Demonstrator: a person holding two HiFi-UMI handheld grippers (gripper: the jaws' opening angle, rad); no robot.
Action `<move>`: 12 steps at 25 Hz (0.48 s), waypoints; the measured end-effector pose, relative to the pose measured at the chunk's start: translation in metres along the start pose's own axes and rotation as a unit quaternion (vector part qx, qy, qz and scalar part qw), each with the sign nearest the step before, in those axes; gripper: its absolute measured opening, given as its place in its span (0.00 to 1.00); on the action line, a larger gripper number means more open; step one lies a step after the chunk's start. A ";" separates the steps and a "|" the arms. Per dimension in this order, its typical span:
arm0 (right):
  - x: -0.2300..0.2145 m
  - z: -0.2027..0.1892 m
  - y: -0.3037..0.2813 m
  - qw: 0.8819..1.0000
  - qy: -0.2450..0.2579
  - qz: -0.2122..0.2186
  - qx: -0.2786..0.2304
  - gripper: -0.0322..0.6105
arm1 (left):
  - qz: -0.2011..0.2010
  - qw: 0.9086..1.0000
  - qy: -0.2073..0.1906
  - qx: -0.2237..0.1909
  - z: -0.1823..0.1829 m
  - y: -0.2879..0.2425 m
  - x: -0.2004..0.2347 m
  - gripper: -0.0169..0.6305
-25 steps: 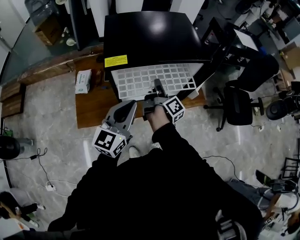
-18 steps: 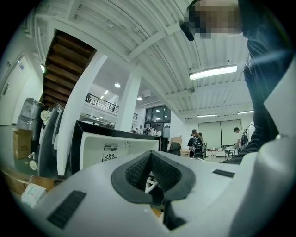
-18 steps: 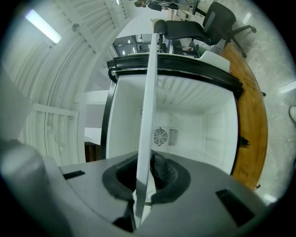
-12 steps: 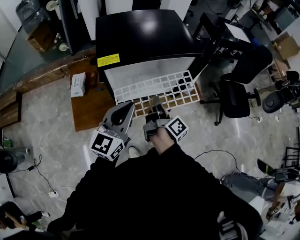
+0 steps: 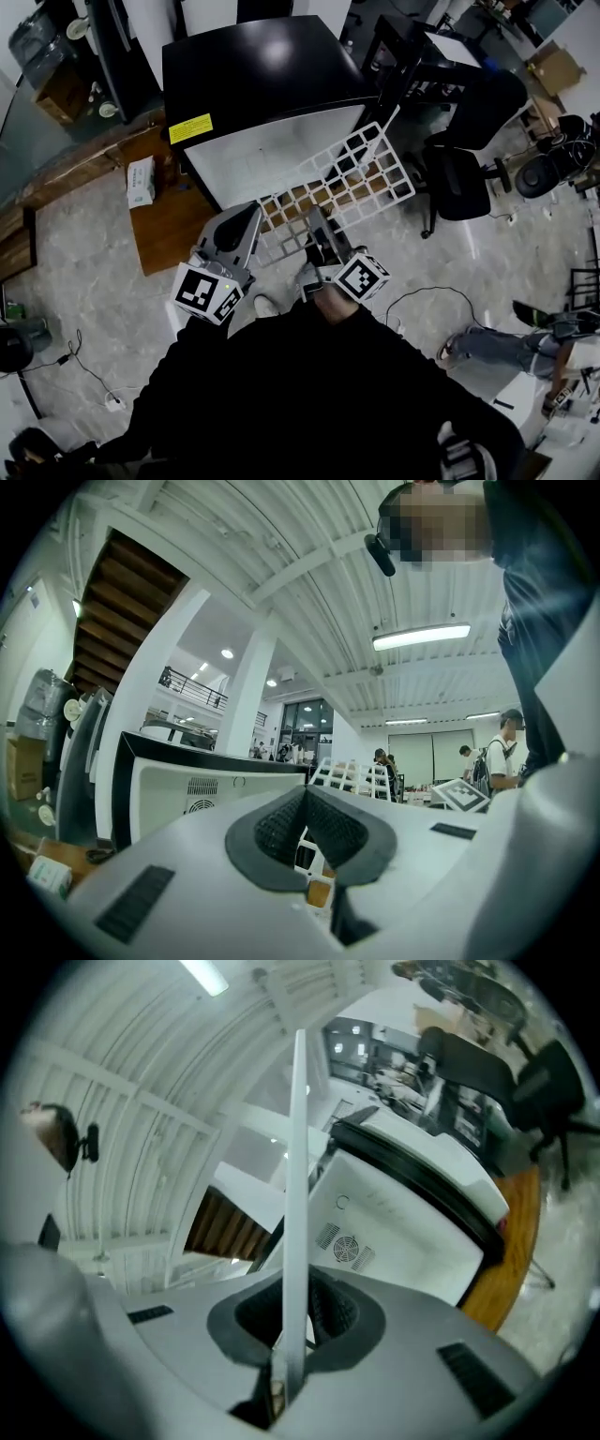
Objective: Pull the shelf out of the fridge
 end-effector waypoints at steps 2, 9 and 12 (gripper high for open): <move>0.012 0.010 -0.001 0.996 0.080 0.006 0.034 0.10 | -0.007 1.000 0.001 -0.001 0.002 -0.004 -0.004 0.04; 0.054 0.050 -0.014 0.938 0.323 0.030 0.124 0.10 | -0.022 1.000 0.003 -0.008 0.006 -0.014 -0.013 0.04; 0.071 0.067 -0.024 0.893 0.421 0.030 0.157 0.10 | -0.021 1.000 0.000 -0.012 0.008 -0.018 -0.013 0.04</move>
Point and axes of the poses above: the fingertips, and each gripper's own axes: y backward along the fingers, x to its left, z out of its top, the point moved 7 cm from there along y, backward along the fingers, and after that the axes turned 12 degrees about z, right-handed, at the moved point
